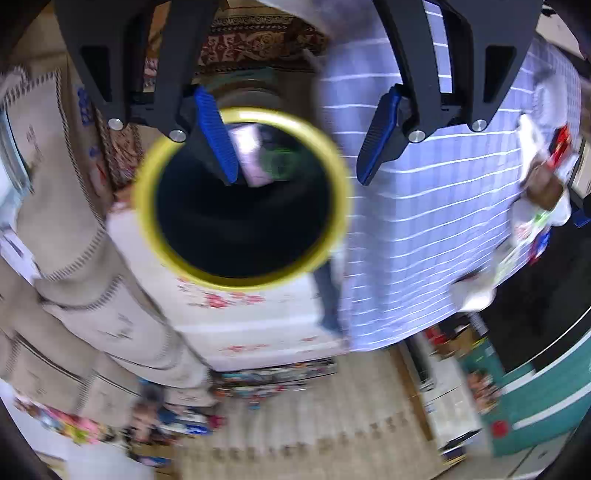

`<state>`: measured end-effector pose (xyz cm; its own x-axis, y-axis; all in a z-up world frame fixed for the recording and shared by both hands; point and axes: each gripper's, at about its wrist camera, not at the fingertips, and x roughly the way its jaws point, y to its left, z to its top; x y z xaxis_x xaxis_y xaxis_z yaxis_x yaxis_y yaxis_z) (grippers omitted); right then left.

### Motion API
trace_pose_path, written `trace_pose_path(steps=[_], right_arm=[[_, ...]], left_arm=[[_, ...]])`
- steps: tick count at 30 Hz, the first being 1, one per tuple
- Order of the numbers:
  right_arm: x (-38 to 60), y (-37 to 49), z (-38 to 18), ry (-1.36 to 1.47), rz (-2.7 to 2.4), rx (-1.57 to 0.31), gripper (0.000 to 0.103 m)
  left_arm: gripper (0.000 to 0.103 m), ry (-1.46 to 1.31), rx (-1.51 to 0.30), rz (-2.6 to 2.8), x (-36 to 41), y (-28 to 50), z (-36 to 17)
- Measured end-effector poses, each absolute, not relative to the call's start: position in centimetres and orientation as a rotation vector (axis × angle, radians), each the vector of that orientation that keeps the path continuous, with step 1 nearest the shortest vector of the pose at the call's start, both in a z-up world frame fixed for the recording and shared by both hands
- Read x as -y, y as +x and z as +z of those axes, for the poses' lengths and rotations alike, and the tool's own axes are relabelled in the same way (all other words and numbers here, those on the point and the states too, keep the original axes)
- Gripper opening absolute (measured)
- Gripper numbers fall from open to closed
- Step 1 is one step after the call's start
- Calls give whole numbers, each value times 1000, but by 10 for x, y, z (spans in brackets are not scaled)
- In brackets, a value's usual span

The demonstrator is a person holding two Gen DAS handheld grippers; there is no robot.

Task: Collect trash
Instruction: 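Grasp the brown foil tray with the right gripper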

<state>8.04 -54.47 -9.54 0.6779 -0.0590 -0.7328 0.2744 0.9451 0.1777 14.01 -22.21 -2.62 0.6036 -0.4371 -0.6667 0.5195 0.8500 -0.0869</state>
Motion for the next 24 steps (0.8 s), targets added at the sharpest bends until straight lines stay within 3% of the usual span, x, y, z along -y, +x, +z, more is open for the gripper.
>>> trace_pose_path(steps=[6,14,24], right_arm=[[456,122,-91,192,2,-835,64],[334,149,-78,56,281,-849,64],[246,175,-62,-7,456,-823,58]], left_arm=[[97,69,-703,-312,116,123,-27],[98,-14,-719,-166,29,108,-40],[98,-53,-730,-163,23,107,-50]])
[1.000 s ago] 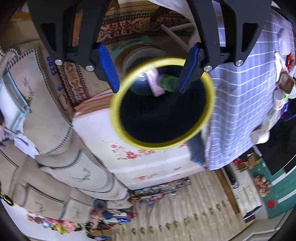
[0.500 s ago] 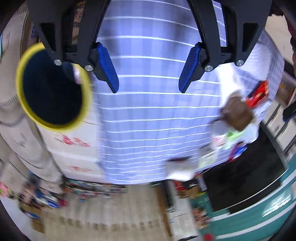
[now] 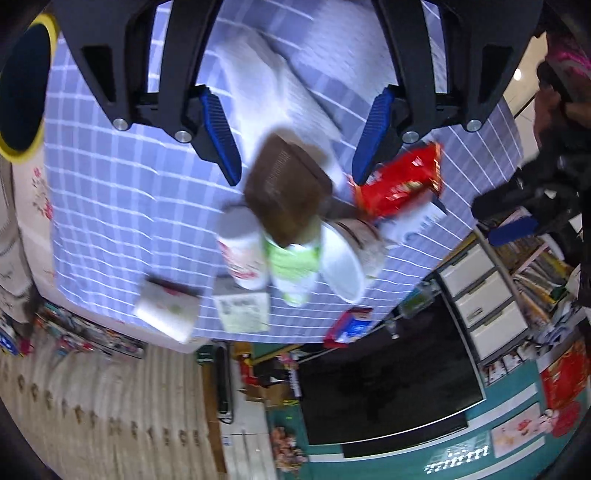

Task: Collect trash
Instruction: 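Grasp the brown foil tray with the right gripper, then carry the brown foil tray with the right gripper into the bin and release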

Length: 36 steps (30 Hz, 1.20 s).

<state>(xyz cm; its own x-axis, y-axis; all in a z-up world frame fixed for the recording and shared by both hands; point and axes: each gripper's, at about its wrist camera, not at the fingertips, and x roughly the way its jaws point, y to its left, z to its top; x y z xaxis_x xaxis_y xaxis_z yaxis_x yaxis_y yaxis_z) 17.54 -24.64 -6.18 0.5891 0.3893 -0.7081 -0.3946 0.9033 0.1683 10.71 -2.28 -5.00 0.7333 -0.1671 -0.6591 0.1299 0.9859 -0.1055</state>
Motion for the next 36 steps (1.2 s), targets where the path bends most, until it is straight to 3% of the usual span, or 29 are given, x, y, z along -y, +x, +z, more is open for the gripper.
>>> trace_pose_path(steps=[6,11,24,36], right_arm=[[221,202,-76,-24,450,-878,43],[219,205,-79,-16,461,-875,9],[256,174,-49,-6,403,-775,8],[423,165,-56,93,-9,-774,8]], left_arm=[[98,-65,-753,-170,22,107,-56],[98,-71,-766,-166,21,108,-62],[98,-63,-780,-201,38,112,-71],[98,-35,-798,-234,60,118,-78]])
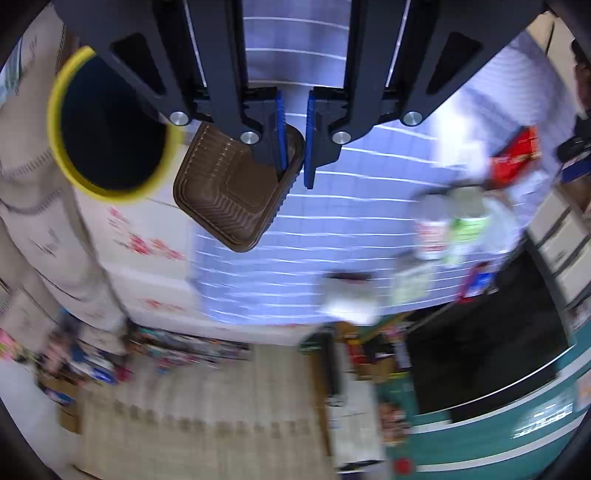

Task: Collect trash
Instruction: 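Carry the brown foil tray with the right gripper into the bin and release, then grasp the white foam net with the left gripper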

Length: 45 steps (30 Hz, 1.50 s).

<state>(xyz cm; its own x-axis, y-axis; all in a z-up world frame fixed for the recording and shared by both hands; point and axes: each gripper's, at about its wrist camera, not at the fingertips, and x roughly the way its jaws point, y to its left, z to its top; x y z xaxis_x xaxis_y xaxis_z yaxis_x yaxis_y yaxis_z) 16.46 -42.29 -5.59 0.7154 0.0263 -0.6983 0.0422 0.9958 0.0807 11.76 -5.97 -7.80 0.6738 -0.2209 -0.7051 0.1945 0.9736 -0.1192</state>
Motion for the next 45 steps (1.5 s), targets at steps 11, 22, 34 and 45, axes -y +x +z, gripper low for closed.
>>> trace_pose_path(steps=[11,22,34,45], right_arm=[[561,178,-136,189,-281,-948,8],[592,192,-193,231,-363,-1068,9],[597,187,-192,235,-402,-1063,34],[588,171,-173,244,-395,-1017,34]], left_arm=[[98,2,-814,-231,82,129,-82],[98,34,-843,-232,94,138,-93],[98,31,-853,-238,92,143,-100],[98,58,-832,-349,98,124,-89]])
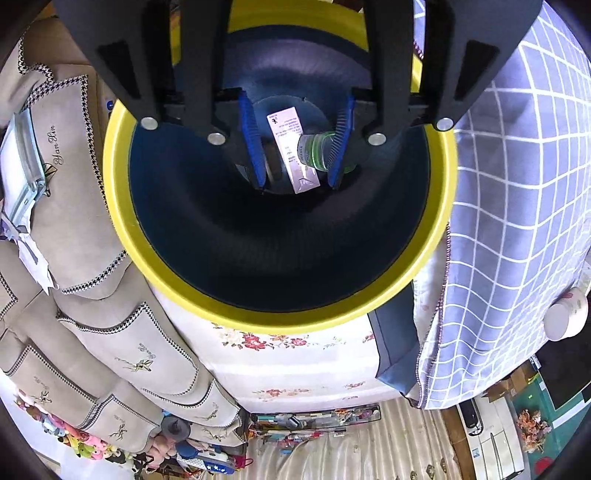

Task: Collect trash
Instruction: 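Grasp the white foam net with the left gripper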

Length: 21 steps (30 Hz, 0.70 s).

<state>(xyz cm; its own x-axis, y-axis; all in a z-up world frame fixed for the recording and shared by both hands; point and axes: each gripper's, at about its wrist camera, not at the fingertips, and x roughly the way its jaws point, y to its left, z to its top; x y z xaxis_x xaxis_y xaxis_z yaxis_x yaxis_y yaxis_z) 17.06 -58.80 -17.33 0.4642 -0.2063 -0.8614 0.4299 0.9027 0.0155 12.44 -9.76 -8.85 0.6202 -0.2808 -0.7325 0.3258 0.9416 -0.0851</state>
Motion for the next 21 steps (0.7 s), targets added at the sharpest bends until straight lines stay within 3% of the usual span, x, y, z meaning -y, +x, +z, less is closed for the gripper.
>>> trace_pose_path(steps=[21], right_arm=[[586,161,-158,259,-372,-987,38]], left_arm=[[98,360,-904,-668,148,87,-135]])
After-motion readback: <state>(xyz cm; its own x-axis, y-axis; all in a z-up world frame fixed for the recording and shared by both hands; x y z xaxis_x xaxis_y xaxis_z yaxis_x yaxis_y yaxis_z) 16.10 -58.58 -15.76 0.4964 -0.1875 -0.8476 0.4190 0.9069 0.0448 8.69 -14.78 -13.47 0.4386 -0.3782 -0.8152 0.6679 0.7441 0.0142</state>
